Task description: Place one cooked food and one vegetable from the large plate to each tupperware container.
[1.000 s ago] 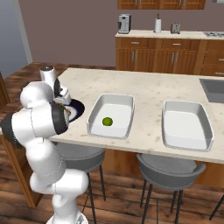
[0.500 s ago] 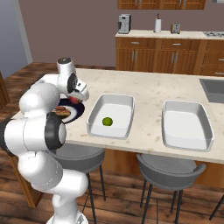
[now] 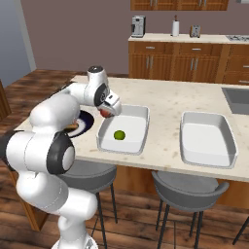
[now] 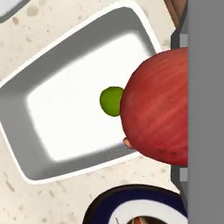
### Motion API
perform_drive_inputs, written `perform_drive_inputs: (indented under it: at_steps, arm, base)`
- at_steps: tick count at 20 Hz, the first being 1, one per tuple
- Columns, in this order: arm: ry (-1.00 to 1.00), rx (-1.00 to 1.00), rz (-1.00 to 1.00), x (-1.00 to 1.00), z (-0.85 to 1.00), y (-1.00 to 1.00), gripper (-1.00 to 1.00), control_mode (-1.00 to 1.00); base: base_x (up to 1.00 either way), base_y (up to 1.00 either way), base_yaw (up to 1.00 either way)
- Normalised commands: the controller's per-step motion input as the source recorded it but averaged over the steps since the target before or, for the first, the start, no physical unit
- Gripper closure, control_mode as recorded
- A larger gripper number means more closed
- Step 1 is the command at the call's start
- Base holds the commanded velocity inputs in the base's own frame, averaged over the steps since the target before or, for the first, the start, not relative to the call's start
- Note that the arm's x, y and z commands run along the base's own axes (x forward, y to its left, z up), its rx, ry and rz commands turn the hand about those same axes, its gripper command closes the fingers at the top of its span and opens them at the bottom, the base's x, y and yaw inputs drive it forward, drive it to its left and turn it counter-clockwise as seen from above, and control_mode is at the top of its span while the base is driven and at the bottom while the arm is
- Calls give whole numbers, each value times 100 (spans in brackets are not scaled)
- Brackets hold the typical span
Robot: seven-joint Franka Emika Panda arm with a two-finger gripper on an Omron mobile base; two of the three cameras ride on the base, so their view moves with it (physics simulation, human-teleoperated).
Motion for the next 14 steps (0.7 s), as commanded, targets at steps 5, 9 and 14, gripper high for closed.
perform_drive_inputs:
  at_steps: [5,9,14]
  arm:
    - [0,6,-4,-62,0,-8,100,-100]
    - [-1,10,11,-22,0,97,100,-100]
    - [-2,12,14,39,-1,48,100,-100]
  base:
    - [0,0,0]
    - [0,0,0]
    - [0,0,0]
